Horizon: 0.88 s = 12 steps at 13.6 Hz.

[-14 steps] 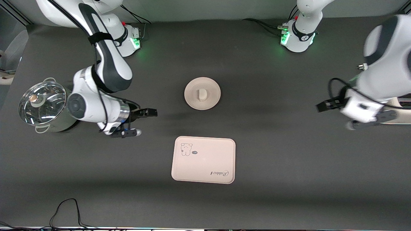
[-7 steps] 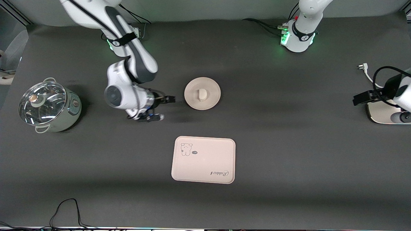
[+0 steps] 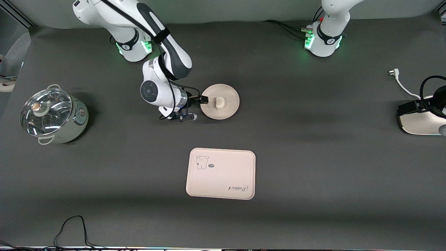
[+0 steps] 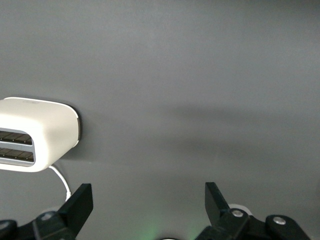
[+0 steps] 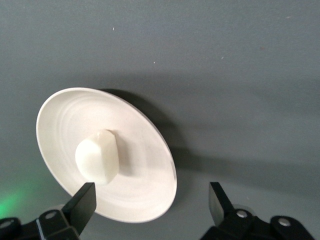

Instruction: Place bun in plate and plate on tray

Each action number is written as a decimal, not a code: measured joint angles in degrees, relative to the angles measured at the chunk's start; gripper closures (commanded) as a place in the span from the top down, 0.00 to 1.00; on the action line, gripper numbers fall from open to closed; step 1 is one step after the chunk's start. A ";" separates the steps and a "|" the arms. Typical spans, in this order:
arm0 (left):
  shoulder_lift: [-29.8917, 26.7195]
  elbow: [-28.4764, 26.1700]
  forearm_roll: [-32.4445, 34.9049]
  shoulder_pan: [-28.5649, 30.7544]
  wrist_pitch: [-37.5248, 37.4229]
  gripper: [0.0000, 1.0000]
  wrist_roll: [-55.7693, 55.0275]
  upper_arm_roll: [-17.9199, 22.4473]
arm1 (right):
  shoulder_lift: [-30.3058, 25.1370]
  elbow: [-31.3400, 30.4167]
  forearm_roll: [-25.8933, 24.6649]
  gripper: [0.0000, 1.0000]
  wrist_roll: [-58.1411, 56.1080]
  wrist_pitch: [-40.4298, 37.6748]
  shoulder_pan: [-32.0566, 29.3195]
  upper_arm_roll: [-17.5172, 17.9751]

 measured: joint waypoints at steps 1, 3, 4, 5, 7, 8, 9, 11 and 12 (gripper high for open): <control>-1.48 -1.28 -0.73 -5.24 1.18 1.00 0.34 5.43 | 0.87 -0.41 0.28 1.00 0.09 2.12 1.18 0.01; -4.79 -4.99 -1.18 -12.15 3.38 1.00 0.47 11.64 | 3.30 -0.92 2.52 1.00 0.32 6.36 2.92 0.01; -6.13 -6.54 -1.25 -13.73 3.93 1.00 0.47 12.75 | 4.74 -1.01 4.15 1.00 0.29 8.19 3.56 0.01; -6.97 -7.43 -1.30 -14.56 4.12 1.00 0.47 13.16 | 5.94 -1.00 5.26 1.00 0.27 9.45 4.19 0.02; -7.55 -8.04 -1.60 -15.62 4.55 1.00 0.47 13.45 | 7.09 -0.95 6.32 1.00 0.28 10.64 5.09 -0.03; -7.54 -8.07 -2.21 -15.91 4.63 1.00 0.48 13.52 | 6.97 -0.85 6.42 1.00 0.29 10.65 5.12 -0.10; -7.56 -8.07 -3.01 -16.00 4.63 1.00 0.56 13.54 | 6.89 -0.74 6.48 1.00 0.29 10.65 5.12 -0.16; -7.81 -7.95 -4.89 -16.00 4.62 1.00 0.80 13.72 | 6.86 -0.59 6.49 0.90 0.29 10.65 5.12 -0.17; -8.28 -7.74 -5.67 -16.00 4.56 1.00 0.97 13.85 | 6.82 -0.53 6.50 0.82 0.29 10.65 5.13 -0.17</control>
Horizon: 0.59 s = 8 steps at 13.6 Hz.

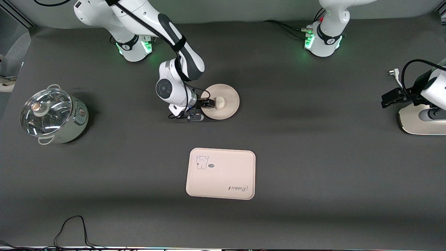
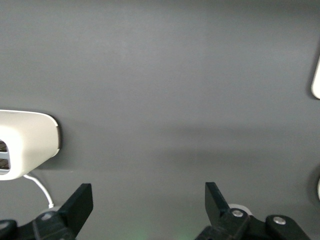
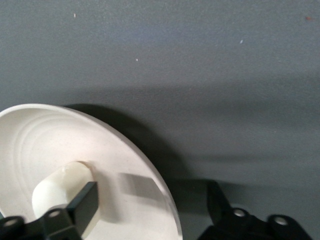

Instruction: Place bun in plate and plate on tray

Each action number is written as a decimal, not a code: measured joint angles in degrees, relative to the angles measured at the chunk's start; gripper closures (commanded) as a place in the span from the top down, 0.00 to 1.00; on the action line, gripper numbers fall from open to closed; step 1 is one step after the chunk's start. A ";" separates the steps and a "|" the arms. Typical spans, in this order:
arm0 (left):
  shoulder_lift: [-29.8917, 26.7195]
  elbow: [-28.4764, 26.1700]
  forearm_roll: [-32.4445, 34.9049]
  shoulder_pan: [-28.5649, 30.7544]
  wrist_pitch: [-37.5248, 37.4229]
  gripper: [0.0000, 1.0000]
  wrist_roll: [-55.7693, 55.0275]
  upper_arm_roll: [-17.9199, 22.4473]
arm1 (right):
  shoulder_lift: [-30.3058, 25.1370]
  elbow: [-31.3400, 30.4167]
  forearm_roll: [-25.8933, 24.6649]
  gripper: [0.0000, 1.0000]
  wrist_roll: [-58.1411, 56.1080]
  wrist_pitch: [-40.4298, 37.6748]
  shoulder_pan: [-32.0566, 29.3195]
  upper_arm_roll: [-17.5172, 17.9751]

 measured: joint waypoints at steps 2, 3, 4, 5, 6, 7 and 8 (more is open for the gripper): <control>-1.55 1.34 -0.54 0.00 -2.63 1.00 0.39 0.11 | -0.12 0.08 0.00 0.48 0.00 0.00 0.01 0.00; -2.42 2.43 -0.61 0.00 -5.39 1.00 0.98 0.11 | -0.19 0.07 0.00 0.29 0.00 0.00 0.01 0.00; -3.29 3.15 -0.67 0.00 -7.20 1.00 2.01 0.13 | -0.25 0.06 0.00 0.17 0.00 0.00 0.01 0.00; -3.98 3.55 -0.79 0.00 -8.19 1.00 2.94 0.17 | -0.28 0.02 0.00 0.13 0.00 0.00 0.01 0.00; -4.39 3.66 -0.84 0.00 -8.61 1.00 3.46 0.23 | -0.29 -0.07 0.00 0.09 0.00 0.00 0.01 -0.02; -4.43 3.63 -0.88 0.00 -8.65 1.00 3.76 0.24 | -0.32 -0.16 0.00 0.05 0.00 0.00 0.01 -0.04; -4.15 3.52 -0.96 -0.06 -8.48 1.00 3.93 0.22 | -0.52 -0.22 0.01 0.00 -0.06 -0.05 0.01 -0.06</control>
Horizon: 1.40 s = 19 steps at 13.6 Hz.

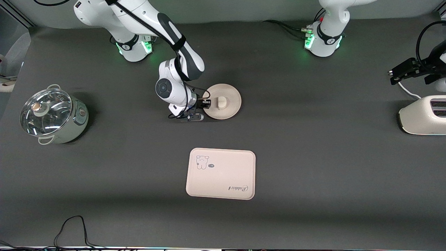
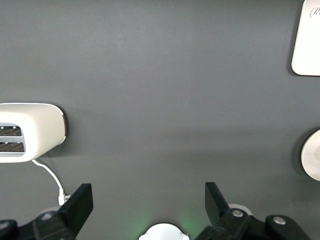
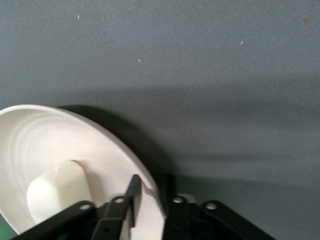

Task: Place bun in plate and plate on tray
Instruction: 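Lift the plate with the right gripper and carry it over the tray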

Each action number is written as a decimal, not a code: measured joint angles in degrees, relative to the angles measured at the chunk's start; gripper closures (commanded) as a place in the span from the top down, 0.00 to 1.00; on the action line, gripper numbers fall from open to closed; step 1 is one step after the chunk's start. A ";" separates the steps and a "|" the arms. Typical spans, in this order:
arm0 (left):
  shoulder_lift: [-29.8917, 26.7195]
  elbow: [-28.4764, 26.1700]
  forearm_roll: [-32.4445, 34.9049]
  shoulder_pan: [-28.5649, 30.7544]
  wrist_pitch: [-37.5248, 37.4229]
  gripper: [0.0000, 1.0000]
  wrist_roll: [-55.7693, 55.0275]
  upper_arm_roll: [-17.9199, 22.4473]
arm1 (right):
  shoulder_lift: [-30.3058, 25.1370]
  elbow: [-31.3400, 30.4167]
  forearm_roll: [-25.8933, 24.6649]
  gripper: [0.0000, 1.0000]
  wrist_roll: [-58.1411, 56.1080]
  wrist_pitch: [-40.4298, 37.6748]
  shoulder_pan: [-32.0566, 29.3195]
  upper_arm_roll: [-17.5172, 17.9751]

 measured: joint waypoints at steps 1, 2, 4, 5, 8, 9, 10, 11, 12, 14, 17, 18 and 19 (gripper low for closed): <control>0.62 -0.08 -0.07 -0.13 0.43 1.00 0.02 -0.13 | -0.55 -0.01 0.04 0.00 -0.04 -0.11 0.02 0.01; 1.46 -0.18 -0.08 -0.28 1.06 1.00 0.02 -0.46 | -1.05 -0.09 0.04 0.00 -0.04 -0.11 0.02 -0.03; 3.30 -0.34 -0.08 -0.54 2.03 1.00 -0.01 -1.04 | -1.89 -0.20 0.04 0.00 -0.04 -0.17 0.03 -0.42; 4.05 -0.42 -0.08 -0.57 2.45 1.00 -0.01 -1.12 | -2.32 -0.19 0.04 0.00 -0.04 -0.83 0.05 -1.14; 5.01 -0.48 -0.08 -0.57 3.24 1.00 -0.01 -1.06 | -4.60 1.01 -3.09 0.00 -0.26 -9.45 0.11 -6.00; 5.03 -0.50 -0.08 -0.57 3.32 1.00 -0.01 -1.06 | -5.60 2.36 -5.20 0.00 -0.26 -14.18 0.11 -8.36; 5.04 -0.52 -0.08 -0.57 3.50 1.00 -0.01 -1.06 | -6.61 4.39 -6.79 0.00 -0.27 -19.93 0.11 -10.95; 5.04 -0.55 -0.08 -0.57 3.98 1.00 -0.01 -1.07 | -7.51 6.95 -8.15 0.00 -0.40 -25.83 0.10 -13.61; 5.05 -0.61 -0.08 -0.58 4.54 1.00 -0.01 -1.09 | -8.20 9.98 -9.72 0.00 -0.77 -31.57 0.08 -16.25; 5.12 -0.78 -0.08 -0.58 5.07 1.00 -0.01 -1.17 | -9.00 16.90 -12.77 0.00 -1.56 -41.59 -0.07 -20.69; 5.16 -0.99 -0.08 -0.57 5.40 1.00 -0.01 -1.15 | -8.92 26.55 -13.80 0.00 -3.74 -49.62 -1.07 -24.39; 5.16 -1.06 -0.08 -0.55 5.41 1.00 -0.01 -1.09 | -8.72 29.05 -13.81 0.00 -4.13 -50.70 -2.08 -24.58; 5.16 -1.15 -0.08 -0.54 5.43 1.00 -0.01 -1.04 | -8.15 31.73 -13.81 0.00 -4.42 -51.51 -3.20 -24.61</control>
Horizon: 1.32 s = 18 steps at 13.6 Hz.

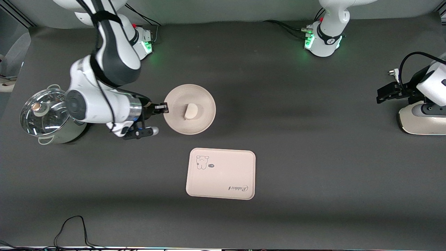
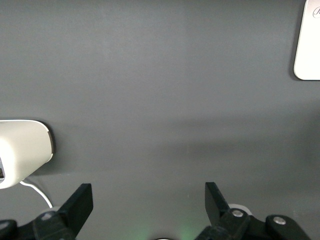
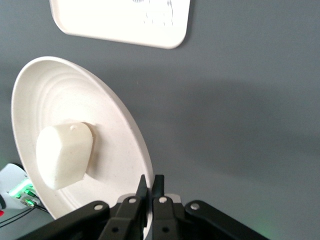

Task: Place bun in plate and plate on tray
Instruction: 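Lift the plate with the right gripper and carry it over the tray, then lower the plate onto the tray and open the right gripper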

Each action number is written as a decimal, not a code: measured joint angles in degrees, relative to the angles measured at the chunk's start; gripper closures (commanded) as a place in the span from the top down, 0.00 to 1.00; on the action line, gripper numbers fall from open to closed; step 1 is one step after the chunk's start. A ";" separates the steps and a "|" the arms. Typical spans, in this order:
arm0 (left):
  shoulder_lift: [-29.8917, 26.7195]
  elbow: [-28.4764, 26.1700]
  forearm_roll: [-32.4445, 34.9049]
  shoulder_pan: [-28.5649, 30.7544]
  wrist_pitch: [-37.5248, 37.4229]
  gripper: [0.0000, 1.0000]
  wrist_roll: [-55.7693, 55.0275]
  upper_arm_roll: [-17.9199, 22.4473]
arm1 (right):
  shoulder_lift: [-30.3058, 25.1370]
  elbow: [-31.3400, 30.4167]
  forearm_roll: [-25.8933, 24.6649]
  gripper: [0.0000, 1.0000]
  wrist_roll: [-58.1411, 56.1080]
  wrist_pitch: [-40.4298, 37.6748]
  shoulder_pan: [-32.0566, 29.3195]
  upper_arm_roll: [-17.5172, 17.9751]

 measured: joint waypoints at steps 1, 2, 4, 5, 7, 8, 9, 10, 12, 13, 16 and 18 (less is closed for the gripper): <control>0.00 -0.09 0.00 0.01 0.01 1.00 0.00 0.01 | 1.13 2.90 0.00 0.00 -0.20 -0.83 -0.90 0.00; 0.00 -0.17 0.00 0.01 0.01 1.00 0.00 0.01 | 2.83 5.87 0.26 0.00 -0.28 -1.10 -1.39 0.03; 0.02 -0.25 -0.01 0.00 0.01 1.00 0.00 -0.02 | 7.74 11.81 2.98 0.00 -0.28 -1.23 -1.52 0.12; 0.04 -0.27 -0.01 -0.01 0.03 1.00 0.00 -0.04 | 10.96 14.99 5.16 0.00 -0.28 -1.09 -1.74 0.14; 0.05 -0.26 0.00 -0.01 0.11 1.00 -0.04 -0.05 | 17.59 21.12 9.94 0.00 -0.28 -0.57 -3.30 0.14; 0.05 -0.26 0.00 -0.01 0.07 1.00 -0.09 -0.02 | 20.89 23.99 12.70 0.00 -0.29 0.12 -4.41 0.16; 0.05 -0.28 0.00 0.02 0.02 1.00 -0.10 0.05 | 23.87 26.25 15.16 0.00 -0.36 1.77 -5.37 0.21; 0.06 -0.30 0.00 0.05 0.01 1.00 -0.10 0.20 | 26.46 27.69 17.34 0.00 -0.50 4.11 -5.99 0.45; 0.10 -0.31 0.00 0.05 0.04 1.00 -0.09 0.40 | 30.75 28.72 20.12 0.00 -0.69 10.83 -6.41 1.97; 0.10 -0.30 0.00 0.05 0.06 1.00 -0.10 0.42 | 32.72 28.86 20.47 0.00 -0.71 14.78 -6.47 3.75; 0.10 -0.34 -0.01 0.05 0.05 1.00 -0.06 0.41 | 38.37 29.34 20.57 0.00 -0.71 23.76 -6.46 7.21; 0.13 -0.41 -0.01 0.05 0.30 1.00 -0.06 0.44 | 41.01 29.65 20.65 0.00 -0.71 26.02 -6.51 7.61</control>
